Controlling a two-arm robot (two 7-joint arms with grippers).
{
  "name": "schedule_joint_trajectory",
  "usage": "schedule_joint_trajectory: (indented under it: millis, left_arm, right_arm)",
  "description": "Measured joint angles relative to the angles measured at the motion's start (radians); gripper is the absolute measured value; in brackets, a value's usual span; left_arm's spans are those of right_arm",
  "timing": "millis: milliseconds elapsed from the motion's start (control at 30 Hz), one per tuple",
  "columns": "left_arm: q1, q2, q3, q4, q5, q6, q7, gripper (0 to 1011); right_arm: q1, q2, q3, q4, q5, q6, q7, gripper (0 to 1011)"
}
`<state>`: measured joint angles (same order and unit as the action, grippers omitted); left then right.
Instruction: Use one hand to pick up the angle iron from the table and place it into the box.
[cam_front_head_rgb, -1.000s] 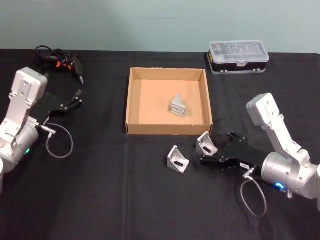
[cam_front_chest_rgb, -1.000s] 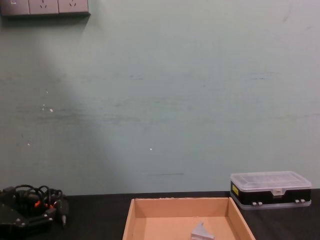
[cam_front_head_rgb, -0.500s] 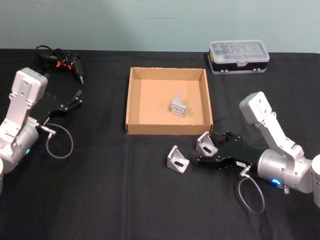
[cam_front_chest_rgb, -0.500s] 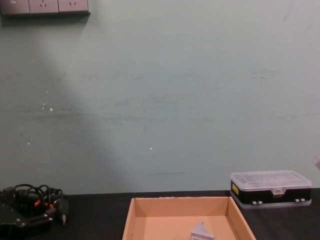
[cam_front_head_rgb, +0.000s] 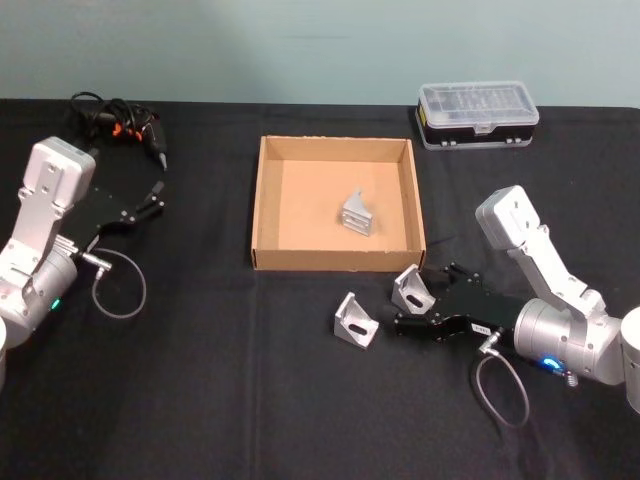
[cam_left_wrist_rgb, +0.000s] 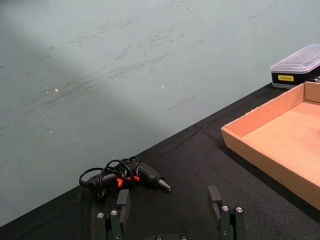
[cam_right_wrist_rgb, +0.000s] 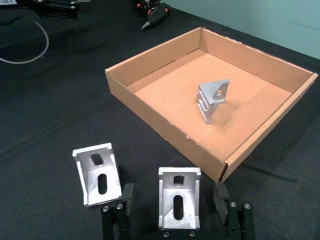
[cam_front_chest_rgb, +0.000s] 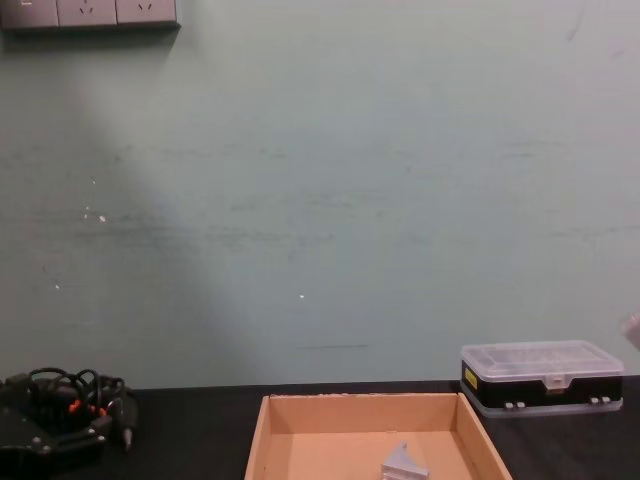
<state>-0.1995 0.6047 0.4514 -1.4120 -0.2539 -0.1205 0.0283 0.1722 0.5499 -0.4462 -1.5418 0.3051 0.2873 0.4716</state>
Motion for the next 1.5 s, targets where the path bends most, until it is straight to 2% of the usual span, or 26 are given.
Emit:
schedule_joint_trajectory:
  millis: [933, 1500]
  left_arm:
    - [0.000, 0.000, 0.000, 0.000, 0.000, 0.000, 0.000, 1011]
    - [0.000, 0.000, 0.000, 0.000, 0.000, 0.000, 0.000, 1011]
  right_arm:
    - [0.062, -0.034, -0.023, 0.073, -0.014, -0.010, 0.023, 1003]
    - [0.046, -0.024, -0.018, 0.058, -0.004, -0.013, 0.023, 1003]
